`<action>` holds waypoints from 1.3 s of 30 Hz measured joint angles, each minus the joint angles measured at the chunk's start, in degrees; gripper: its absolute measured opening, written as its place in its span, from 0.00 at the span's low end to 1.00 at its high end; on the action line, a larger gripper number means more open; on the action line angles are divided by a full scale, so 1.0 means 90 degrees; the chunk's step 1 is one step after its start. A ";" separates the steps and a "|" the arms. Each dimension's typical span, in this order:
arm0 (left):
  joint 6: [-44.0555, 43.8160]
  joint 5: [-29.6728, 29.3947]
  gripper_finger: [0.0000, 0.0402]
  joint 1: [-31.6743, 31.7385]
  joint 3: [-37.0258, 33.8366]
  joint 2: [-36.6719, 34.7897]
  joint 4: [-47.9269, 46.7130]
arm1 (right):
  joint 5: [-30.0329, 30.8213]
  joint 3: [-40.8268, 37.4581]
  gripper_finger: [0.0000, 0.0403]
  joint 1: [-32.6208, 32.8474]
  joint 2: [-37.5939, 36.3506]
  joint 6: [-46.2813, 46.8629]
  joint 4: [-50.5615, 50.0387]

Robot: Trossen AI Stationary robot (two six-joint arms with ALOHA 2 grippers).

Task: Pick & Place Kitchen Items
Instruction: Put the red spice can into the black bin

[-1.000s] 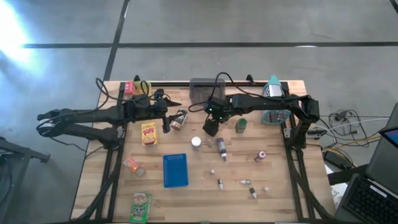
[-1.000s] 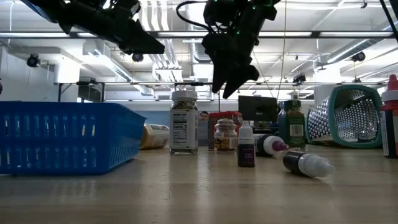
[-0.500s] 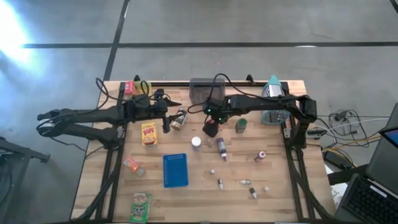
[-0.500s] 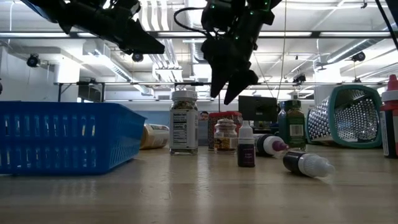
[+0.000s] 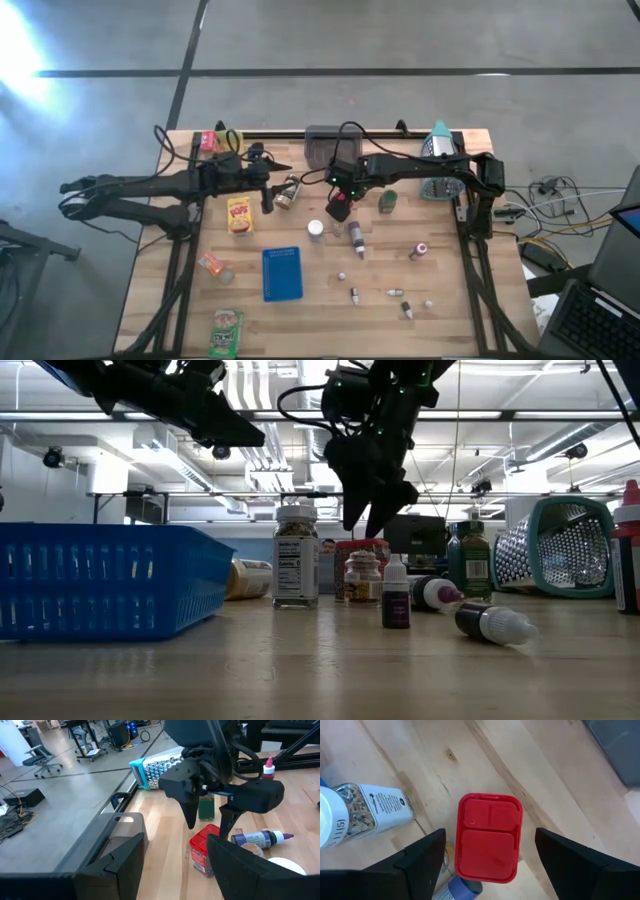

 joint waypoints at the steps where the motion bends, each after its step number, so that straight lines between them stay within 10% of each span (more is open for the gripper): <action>1: 0.0000 0.0000 0.54 0.0000 0.0000 0.0000 0.0000 | 0.0000 -0.0009 0.72 0.0000 0.0000 -0.0009 0.0011; 26: -0.0002 0.0000 0.54 0.0000 0.0000 0.0000 0.0001 | 0.0002 -0.0928 0.77 -0.0003 0.0024 0.0015 0.1245; 39: -0.0021 0.0000 0.54 0.0000 0.0000 0.0000 0.0001 | 0.0019 -0.1043 0.63 -0.0144 0.0024 0.0005 0.1393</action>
